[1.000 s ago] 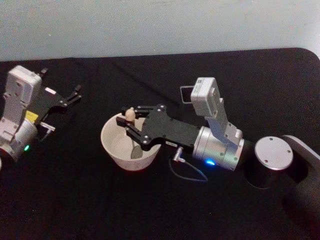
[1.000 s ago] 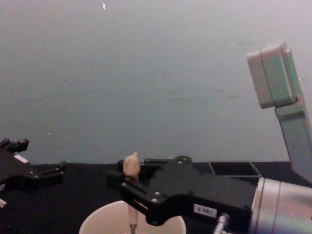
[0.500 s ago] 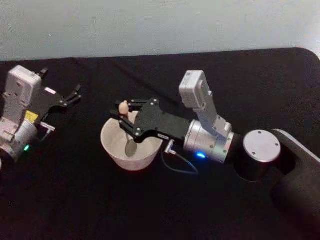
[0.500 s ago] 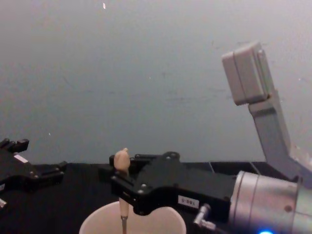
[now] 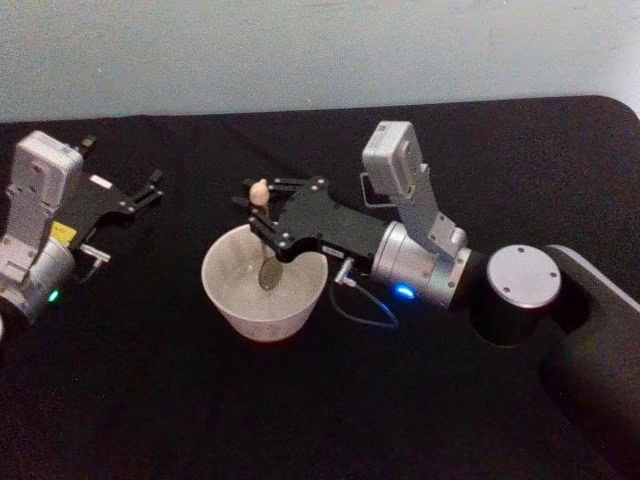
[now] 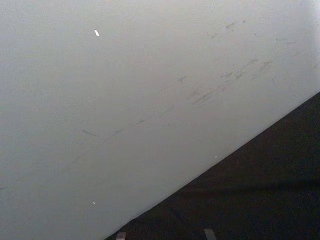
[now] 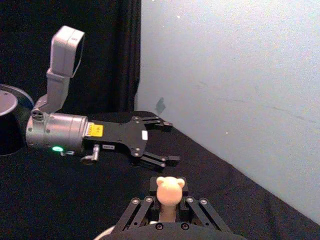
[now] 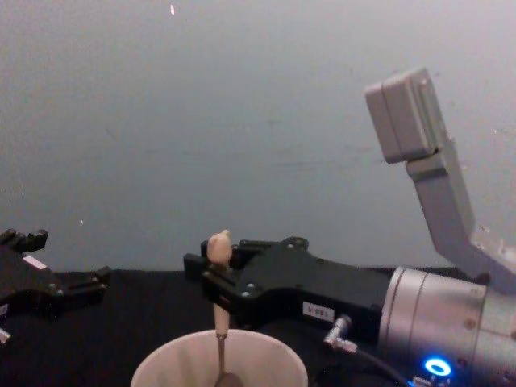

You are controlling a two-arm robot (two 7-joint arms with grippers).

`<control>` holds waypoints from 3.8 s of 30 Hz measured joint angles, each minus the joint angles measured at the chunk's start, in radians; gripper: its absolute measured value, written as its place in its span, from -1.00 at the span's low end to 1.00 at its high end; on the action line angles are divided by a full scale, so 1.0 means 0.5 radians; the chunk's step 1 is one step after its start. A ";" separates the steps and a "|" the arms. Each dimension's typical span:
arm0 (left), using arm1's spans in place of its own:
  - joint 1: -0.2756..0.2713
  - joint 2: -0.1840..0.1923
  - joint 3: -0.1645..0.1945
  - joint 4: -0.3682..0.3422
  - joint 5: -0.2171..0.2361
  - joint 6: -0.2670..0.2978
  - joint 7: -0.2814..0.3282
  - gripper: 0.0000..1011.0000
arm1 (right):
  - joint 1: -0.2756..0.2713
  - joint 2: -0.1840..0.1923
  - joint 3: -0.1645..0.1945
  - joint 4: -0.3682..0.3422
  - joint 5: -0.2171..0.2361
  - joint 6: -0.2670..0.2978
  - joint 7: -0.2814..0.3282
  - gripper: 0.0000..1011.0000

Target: Pick up the stirring spoon with one hand, stir inside the cup, then place it back in its original position.

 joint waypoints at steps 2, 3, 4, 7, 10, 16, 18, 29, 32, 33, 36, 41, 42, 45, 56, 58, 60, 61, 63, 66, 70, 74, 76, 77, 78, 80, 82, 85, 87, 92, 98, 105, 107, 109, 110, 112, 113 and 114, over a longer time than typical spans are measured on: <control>0.000 0.000 0.000 0.000 0.000 0.000 0.000 0.98 | -0.001 0.003 0.008 0.000 0.000 0.000 -0.002 -0.58; 0.000 0.000 0.000 0.000 0.000 0.000 0.000 0.98 | -0.006 0.010 0.016 -0.005 0.000 0.000 -0.004 -0.58; 0.000 0.000 0.000 0.000 0.000 0.000 0.000 0.98 | -0.013 0.019 0.025 -0.016 0.001 0.000 -0.006 -0.58; 0.000 0.000 0.000 0.000 0.000 0.000 0.000 0.98 | -0.033 0.039 0.042 -0.046 0.011 0.002 -0.008 -0.58; 0.000 0.000 0.000 0.000 0.000 0.000 0.000 0.98 | -0.052 0.056 0.056 -0.073 0.024 0.005 -0.008 -0.58; 0.000 0.000 0.000 0.000 0.000 0.000 0.000 0.98 | -0.120 0.116 0.080 -0.162 0.058 0.023 0.004 -0.58; 0.000 0.000 0.000 0.000 0.000 0.000 0.000 0.98 | -0.136 0.129 0.081 -0.179 0.062 0.028 0.007 -0.58; 0.000 0.000 0.000 0.000 0.000 0.000 0.000 0.98 | -0.211 0.179 0.073 -0.267 0.094 0.060 0.029 -0.58; 0.000 0.000 0.000 0.000 0.000 0.000 0.000 0.98 | -0.229 0.191 0.065 -0.303 0.112 0.068 0.043 -0.58; 0.000 0.000 0.000 0.000 0.000 0.000 0.000 0.98 | -0.231 0.193 0.062 -0.309 0.115 0.069 0.046 -0.58; 0.000 0.000 0.000 0.000 0.000 0.000 0.000 0.98 | -0.237 0.200 0.052 -0.333 0.126 0.075 0.058 -0.58; 0.000 0.000 0.000 0.000 0.000 0.000 0.000 0.98 | -0.234 0.196 0.032 -0.340 0.131 0.077 0.064 -0.58; 0.000 0.000 0.000 0.000 0.000 0.000 0.000 0.98 | -0.231 0.193 0.029 -0.337 0.130 0.077 0.064 -0.58; 0.000 0.000 0.000 0.000 0.000 0.000 0.000 0.98 | -0.210 0.171 0.013 -0.310 0.125 0.081 0.061 -0.58; 0.000 0.000 0.000 0.000 0.000 0.000 0.000 0.98 | -0.106 0.065 -0.036 -0.162 0.075 0.069 0.036 -0.58; 0.000 0.000 0.000 0.000 0.000 0.000 0.000 0.98 | -0.094 0.052 -0.038 -0.145 0.072 0.065 0.035 -0.58; 0.000 0.000 0.000 0.000 0.000 0.000 0.000 0.98 | -0.077 0.035 -0.041 -0.121 0.068 0.059 0.034 -0.58; 0.000 0.000 0.000 0.000 0.000 0.000 0.000 0.98 | -0.073 0.030 -0.042 -0.114 0.066 0.058 0.033 -0.58; 0.000 0.000 0.000 0.000 0.000 0.000 0.000 0.98 | -0.057 0.015 -0.043 -0.088 0.062 0.053 0.032 -0.58; 0.000 0.000 0.000 0.000 0.000 0.000 0.000 0.98 | -0.036 -0.004 -0.044 -0.052 0.053 0.048 0.024 -0.58; 0.000 0.000 0.000 0.000 0.000 0.000 0.000 0.98 | -0.011 -0.024 -0.040 -0.002 0.042 0.046 0.011 -0.58; 0.000 0.000 0.000 0.000 0.000 0.000 0.000 0.98 | 0.007 -0.037 -0.028 0.033 0.036 0.044 -0.001 -0.58; 0.000 0.000 0.000 0.000 0.000 0.000 0.000 0.98 | 0.015 -0.042 -0.016 0.049 0.035 0.041 -0.009 -0.58; 0.000 0.000 0.000 0.000 0.000 0.000 0.000 0.98 | 0.016 -0.043 -0.013 0.052 0.034 0.040 -0.011 -0.58; 0.000 0.000 0.000 0.000 0.000 0.000 0.000 0.98 | 0.017 -0.044 -0.009 0.054 0.034 0.039 -0.013 -0.58; 0.000 0.000 0.000 0.000 0.000 0.000 0.000 0.98 | 0.018 -0.044 0.004 0.059 0.034 0.035 -0.017 -0.58; 0.000 0.000 0.000 0.000 0.000 0.000 0.000 0.98 | 0.018 -0.042 0.013 0.060 0.034 0.034 -0.020 -0.58; 0.000 0.000 0.000 0.000 0.000 0.000 0.000 0.98 | 0.013 -0.032 0.030 0.050 0.037 0.033 -0.026 -0.58; 0.000 0.000 0.000 0.000 0.000 0.000 0.000 0.98 | 0.003 -0.021 0.041 0.036 0.042 0.033 -0.027 -0.58; 0.000 0.000 0.000 0.000 0.000 0.000 0.000 0.98 | -0.033 0.012 0.070 -0.013 0.058 0.035 -0.029 -0.58; 0.000 0.000 0.000 0.000 0.000 0.000 0.000 0.98 | -0.078 0.048 0.094 -0.071 0.079 0.041 -0.029 -0.58; 0.000 0.000 0.000 0.000 0.000 0.000 0.000 0.98 | -0.126 0.086 0.108 -0.140 0.106 0.054 -0.020 -0.58; 0.000 0.000 0.000 0.000 0.000 0.000 0.000 0.98 | -0.136 0.095 0.108 -0.153 0.112 0.058 -0.016 -0.58; 0.000 0.000 0.000 0.000 0.000 0.000 0.000 0.98 | -0.151 0.105 0.108 -0.173 0.119 0.062 -0.012 -0.58; 0.000 0.000 0.000 0.000 0.000 0.000 0.000 0.98 | -0.156 0.109 0.106 -0.180 0.120 0.063 -0.010 -0.58; 0.000 0.000 0.000 0.000 0.000 0.000 0.000 0.98 | -0.168 0.116 0.099 -0.197 0.121 0.068 -0.001 -0.58; 0.000 0.000 0.000 0.000 0.000 0.000 0.000 0.98 | -0.175 0.120 0.092 -0.207 0.123 0.071 0.003 -0.58; 0.000 0.000 0.000 0.000 0.000 0.000 0.000 0.98 | -0.179 0.122 0.088 -0.211 0.123 0.072 0.006 -0.58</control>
